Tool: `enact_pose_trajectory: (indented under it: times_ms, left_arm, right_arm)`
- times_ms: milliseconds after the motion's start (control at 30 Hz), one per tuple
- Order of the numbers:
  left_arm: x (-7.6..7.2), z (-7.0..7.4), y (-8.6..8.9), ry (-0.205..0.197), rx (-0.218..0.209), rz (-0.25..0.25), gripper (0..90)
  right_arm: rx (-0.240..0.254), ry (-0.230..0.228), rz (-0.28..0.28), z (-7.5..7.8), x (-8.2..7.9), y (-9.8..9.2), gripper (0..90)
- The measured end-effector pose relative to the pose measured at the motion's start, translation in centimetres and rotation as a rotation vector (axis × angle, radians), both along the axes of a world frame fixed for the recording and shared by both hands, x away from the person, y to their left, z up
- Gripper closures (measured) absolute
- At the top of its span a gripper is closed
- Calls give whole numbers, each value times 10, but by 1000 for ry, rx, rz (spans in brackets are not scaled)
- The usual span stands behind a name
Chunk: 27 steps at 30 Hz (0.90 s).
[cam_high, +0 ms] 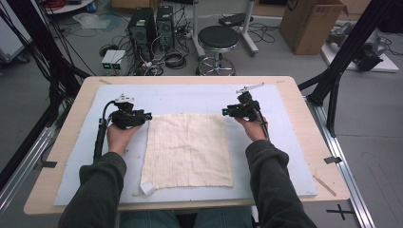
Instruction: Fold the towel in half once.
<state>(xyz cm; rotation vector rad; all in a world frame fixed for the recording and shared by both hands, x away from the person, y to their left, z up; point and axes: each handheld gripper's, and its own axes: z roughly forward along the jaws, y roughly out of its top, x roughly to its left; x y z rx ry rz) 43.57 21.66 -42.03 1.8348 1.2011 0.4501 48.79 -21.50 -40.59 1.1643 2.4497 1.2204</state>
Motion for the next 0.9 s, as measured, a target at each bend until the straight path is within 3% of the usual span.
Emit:
enact_pose_trajectory:
  times_ms: [200,300,367,500,567,633,733,900]
  left_arm:
    - [8,-14,-6,57,4,33,592]
    - [10,-19,-7,80,23,50,590]
    - [12,-23,-8,94,34,72,541]
    - [13,-24,-9,80,41,77,574]
    - [12,-24,-12,72,55,64,631]
    - [12,-25,-14,74,40,40,730]
    - [12,-25,-17,74,45,36,859]
    - [11,-21,-13,72,18,49,869]
  right_arm:
    - [-13,47,-8,-13,5,4,602]
    - [-43,72,-8,-21,8,8,600]
    - [-65,76,-8,-24,9,10,599]
    - [-82,71,-3,-30,10,15,636]
    - [-73,69,-3,-30,9,17,700]
    - [-94,58,3,-30,9,19,766]
    - [-79,81,12,-30,9,19,847]
    - [-63,57,15,-22,8,16,860]
